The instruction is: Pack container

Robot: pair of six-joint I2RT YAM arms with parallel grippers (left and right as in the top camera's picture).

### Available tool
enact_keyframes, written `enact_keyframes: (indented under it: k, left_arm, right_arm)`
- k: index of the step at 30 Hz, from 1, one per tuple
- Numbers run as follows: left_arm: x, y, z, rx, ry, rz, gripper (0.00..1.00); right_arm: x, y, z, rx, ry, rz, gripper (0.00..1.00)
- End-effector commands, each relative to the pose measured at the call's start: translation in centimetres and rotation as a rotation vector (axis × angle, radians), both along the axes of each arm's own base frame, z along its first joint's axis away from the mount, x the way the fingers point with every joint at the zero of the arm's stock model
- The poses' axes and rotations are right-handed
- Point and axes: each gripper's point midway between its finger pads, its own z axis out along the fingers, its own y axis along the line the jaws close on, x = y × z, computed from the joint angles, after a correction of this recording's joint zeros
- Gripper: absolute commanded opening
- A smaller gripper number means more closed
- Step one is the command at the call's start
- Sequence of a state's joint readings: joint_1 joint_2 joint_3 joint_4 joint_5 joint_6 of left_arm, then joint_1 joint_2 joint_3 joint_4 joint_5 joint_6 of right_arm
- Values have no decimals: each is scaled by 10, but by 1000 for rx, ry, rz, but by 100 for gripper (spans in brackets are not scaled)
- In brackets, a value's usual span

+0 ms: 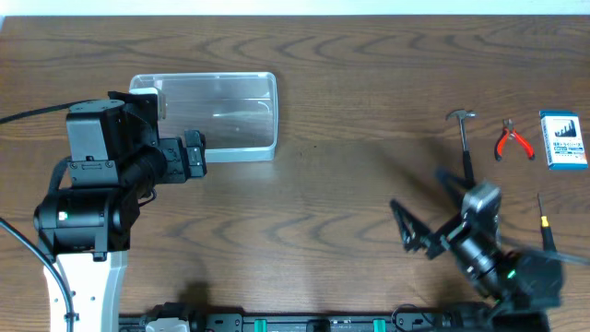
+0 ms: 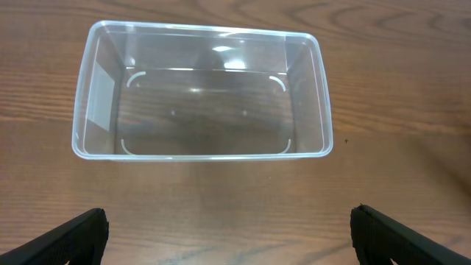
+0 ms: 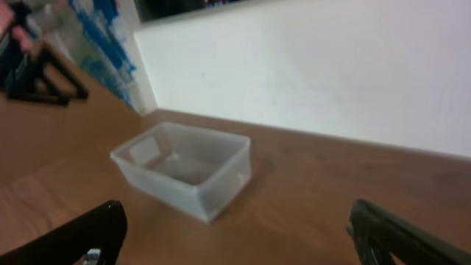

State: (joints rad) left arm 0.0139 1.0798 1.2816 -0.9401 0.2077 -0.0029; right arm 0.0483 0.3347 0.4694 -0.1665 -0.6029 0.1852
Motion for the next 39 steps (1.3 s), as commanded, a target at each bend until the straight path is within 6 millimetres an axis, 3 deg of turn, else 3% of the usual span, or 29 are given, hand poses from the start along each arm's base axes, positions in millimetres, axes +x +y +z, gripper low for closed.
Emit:
enact_keyframes:
  k: [1, 4, 8, 11, 14, 17, 23, 28, 34, 39]
  left_arm:
    - [1, 1, 9, -3, -24, 1, 98]
    - [1, 1, 9, -3, -24, 2, 98]
    - [0, 1, 8, -20, -15, 16, 98]
    - [-1, 0, 8, -20, -14, 15, 98]
    - [-1, 1, 8, -20, -13, 16, 98]
    - [-2, 0, 7, -20, -6, 16, 98]
    - [-2, 5, 5, -4, 1, 34, 98]
    - [-11, 10, -3, 20, 48, 54, 98]
    - [-25, 20, -15, 68, 125, 88, 98]
    - [-28, 20, -17, 69, 138, 88, 98]
  right_arm:
    - [27, -1, 36, -47, 86, -23, 99]
    - [44, 11, 46, -59, 328, 28, 99]
    - [46, 23, 36, -188, 564, 101, 99]
    - [57, 32, 28, -150, 681, 132, 99]
    - [71, 38, 23, -184, 691, 129, 99]
    - [84, 36, 13, -265, 725, -27, 99]
    - [95, 59, 11, -440, 725, -327, 99]
    - [89, 89, -19, -576, 820, -278, 99]
    - [93, 102, -60, -689, 905, -236, 99]
    - [110, 140, -61, -628, 869, -103, 99]
